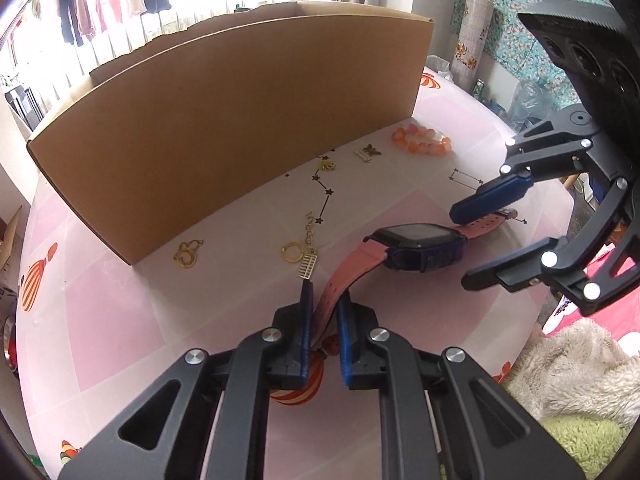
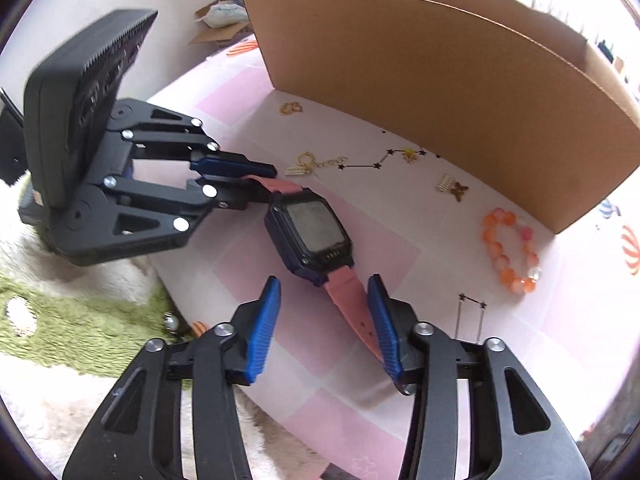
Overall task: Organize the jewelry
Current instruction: 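Lift the pink watch with both tools and carry it into the box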
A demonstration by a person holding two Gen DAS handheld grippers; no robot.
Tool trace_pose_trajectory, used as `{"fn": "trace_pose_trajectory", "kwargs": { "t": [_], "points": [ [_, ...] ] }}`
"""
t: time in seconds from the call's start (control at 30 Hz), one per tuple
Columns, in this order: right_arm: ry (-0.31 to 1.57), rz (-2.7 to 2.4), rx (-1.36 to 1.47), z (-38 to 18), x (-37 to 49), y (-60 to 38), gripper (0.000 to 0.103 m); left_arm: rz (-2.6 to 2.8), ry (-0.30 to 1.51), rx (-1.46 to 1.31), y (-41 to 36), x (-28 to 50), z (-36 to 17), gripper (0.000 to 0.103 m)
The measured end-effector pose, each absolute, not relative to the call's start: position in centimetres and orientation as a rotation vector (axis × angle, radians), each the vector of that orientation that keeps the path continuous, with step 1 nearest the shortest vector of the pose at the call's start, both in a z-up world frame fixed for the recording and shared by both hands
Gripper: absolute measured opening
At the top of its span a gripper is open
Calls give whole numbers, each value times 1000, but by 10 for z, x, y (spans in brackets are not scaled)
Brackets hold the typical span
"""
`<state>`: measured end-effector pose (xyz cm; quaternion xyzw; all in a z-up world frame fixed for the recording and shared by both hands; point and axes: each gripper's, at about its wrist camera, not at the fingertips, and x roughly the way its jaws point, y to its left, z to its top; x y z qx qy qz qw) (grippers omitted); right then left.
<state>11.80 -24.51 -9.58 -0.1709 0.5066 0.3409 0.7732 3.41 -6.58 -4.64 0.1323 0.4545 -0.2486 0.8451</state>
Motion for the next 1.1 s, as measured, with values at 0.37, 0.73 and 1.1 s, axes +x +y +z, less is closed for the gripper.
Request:
{"fn": "trace_pose_trajectory", "kwargs": {
  "t": [0.37, 0.73, 1.1],
  "points": [
    [801, 417, -637, -89, 60, -247, 1, -487, 907, 318, -73, 21, -41, 9],
    [478, 118, -799, -70, -5, -222, 1, -462, 743, 321, -61, 3, -10, 3],
    [124, -42, -832, 15, -30, -236, 1, -442, 487, 383, -66, 11, 76, 3]
  ]
}}
